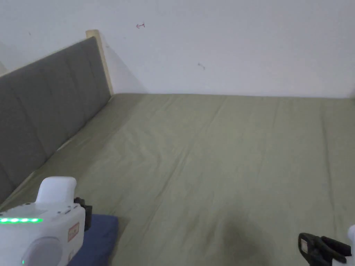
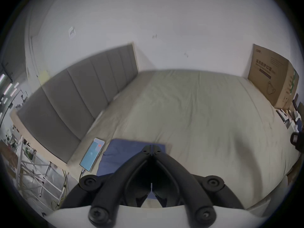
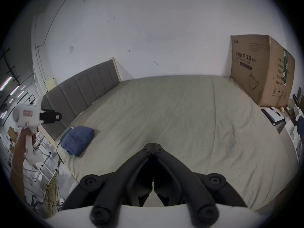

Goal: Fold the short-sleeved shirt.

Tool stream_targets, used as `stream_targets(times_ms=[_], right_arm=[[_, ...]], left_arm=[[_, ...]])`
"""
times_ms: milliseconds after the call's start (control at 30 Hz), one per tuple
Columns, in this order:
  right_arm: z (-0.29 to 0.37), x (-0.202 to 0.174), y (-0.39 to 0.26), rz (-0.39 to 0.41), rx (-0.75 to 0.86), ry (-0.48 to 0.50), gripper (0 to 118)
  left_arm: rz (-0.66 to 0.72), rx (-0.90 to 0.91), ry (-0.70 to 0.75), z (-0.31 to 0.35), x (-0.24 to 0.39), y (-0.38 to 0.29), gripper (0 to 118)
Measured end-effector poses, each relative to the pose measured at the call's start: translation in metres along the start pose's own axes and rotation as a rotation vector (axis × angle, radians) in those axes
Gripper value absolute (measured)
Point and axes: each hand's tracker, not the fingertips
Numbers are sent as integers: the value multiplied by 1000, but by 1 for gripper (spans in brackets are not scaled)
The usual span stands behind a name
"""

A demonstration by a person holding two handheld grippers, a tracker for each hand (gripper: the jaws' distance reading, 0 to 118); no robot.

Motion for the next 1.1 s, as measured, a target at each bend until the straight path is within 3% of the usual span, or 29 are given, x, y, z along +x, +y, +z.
stream_targets(times_ms=[200,533,667,733,767,800,833,867,900,933,1100], right_arm=[[25,11,20,64,121,-79,0],[70,19,37,108,291,-226,0],[91,24,39,77,348,-217,0],[99,25,40,72,364,-233,2],[101,25,41,79,369,-252,9],[103,26,41,88,376,-272,27],[105,27,41,91,381,-284,48],[106,29,41,87,385,-279,74],[107,31,41,79,389,-265,101],[107,34,40,57,386,-238,111],[113,34,38,23,392,-248,118]], left_arm=[[71,206,-84,67,65,1,0],[21,377,-148,116,136,21,0],[15,404,-223,124,146,26,0],[29,410,-237,126,147,26,16],[32,412,-240,126,147,26,36],[33,414,-242,126,148,26,72],[34,415,-241,126,149,26,99],[33,416,-240,129,152,27,115],[33,423,-242,129,152,26,118],[33,440,-234,130,153,24,118],[38,507,-259,140,149,21,118]])
